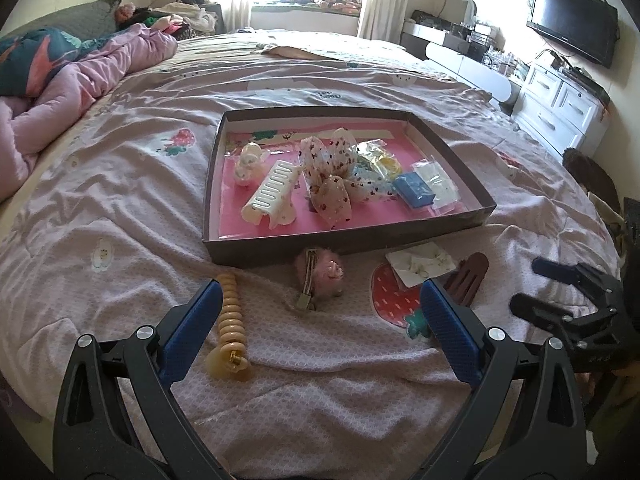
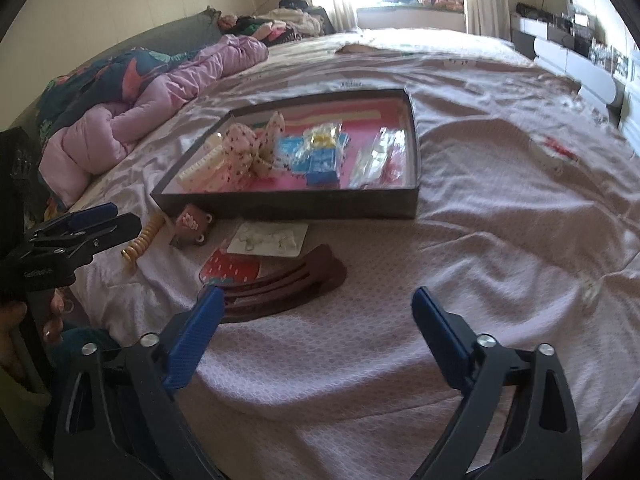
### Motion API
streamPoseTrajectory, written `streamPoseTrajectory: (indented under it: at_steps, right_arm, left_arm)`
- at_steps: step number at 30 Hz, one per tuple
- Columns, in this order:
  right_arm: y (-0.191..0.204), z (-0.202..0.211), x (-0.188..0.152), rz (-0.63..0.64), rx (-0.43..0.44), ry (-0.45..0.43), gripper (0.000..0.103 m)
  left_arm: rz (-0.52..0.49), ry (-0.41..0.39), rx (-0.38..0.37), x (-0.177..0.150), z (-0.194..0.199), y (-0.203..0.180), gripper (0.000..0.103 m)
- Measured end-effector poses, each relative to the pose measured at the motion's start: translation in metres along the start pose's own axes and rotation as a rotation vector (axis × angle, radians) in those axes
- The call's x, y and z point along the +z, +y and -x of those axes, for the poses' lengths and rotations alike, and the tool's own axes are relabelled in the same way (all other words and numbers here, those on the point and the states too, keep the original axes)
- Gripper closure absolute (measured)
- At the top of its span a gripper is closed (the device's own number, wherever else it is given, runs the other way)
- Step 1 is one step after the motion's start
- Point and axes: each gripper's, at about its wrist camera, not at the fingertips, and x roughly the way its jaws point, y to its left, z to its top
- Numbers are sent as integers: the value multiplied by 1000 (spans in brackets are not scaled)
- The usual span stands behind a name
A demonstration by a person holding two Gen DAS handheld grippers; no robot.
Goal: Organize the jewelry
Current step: 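Move both open tools back to the accessories beside the box, then grasp the maroon claw clip with the right tool while the left tool grasps the pink fluffy clip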
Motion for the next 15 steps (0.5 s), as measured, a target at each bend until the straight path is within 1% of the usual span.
streamPoseTrajectory:
  at_steps: [2,4,5,6,7,9,15]
  right_arm:
    - [1,-10,-2,-16,13,33,25]
    - [2,-15,-3,-32,27,52,30]
    - [1,-19,-4,-44,32,67,35]
    - [1,-22,-5,-56,44,81,37]
    - [1,-25,-5,-65,57,93,38]
    - [3,-31,-6,-70,58,107,38]
    - [1,-42,0,-101,73,99,38]
  left_arm:
    - [0,7,-6,1,-3,0,18]
    - [-2,20,-15,2,-8,-1,27]
    - [-4,27,-19,2,-10,-1,29]
    - [-5,33,-20,2,-13,-2,32]
    - [-5,38,-22,2,-15,-2,32]
    - [-8,48,-25,3,-20,-4,32]
    - [6,85,-24,5,-36,-4,32]
